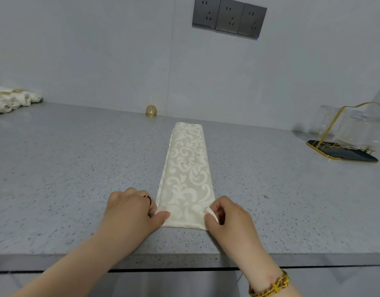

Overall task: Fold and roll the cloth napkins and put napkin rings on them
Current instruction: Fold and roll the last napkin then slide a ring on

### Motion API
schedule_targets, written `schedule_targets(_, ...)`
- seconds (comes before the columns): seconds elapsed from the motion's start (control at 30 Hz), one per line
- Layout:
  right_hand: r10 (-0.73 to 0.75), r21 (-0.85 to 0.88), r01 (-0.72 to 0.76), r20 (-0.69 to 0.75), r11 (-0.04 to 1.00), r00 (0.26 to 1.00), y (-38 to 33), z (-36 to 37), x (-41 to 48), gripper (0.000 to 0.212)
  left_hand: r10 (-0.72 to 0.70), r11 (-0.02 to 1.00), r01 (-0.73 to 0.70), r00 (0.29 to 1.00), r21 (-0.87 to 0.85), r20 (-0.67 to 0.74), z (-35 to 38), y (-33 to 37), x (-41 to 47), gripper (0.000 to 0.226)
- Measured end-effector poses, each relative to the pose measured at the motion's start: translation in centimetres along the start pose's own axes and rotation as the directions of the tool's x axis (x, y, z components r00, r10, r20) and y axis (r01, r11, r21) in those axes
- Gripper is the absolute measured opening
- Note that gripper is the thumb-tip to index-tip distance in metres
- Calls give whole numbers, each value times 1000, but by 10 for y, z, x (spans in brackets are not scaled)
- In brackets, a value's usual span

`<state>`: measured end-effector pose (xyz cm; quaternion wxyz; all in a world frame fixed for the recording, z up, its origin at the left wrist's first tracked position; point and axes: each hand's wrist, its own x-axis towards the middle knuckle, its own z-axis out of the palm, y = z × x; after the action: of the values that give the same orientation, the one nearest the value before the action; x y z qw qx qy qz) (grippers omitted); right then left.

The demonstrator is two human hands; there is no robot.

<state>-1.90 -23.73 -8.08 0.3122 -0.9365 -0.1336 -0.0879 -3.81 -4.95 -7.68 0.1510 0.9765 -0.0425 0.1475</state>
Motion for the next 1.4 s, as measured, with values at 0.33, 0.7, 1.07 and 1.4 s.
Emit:
schedule_targets(0.33, -290, -108, 274, -177, 956, 941, 8, 5, 0, 30, 403, 913, -408, 909, -27, -105, 5, -4, 7, 13)
schedule_targets(0.7, -482, -97, 495, 132, 863, 866, 42, -20, 3, 46, 475, 879, -476, 879, -34, -39, 5, -27, 5, 50)
schedule_targets(1.07, -145, 231, 102, 178, 968, 973, 34, -24, 41, 16, 119, 856, -28, 982, -517, 144, 1, -25, 42, 21)
schedule_targets(1.4, -59, -88, 61, 19, 994, 998, 22, -7, 48, 26, -1, 918, 21, 999, -397, 51, 13, -25, 55, 25)
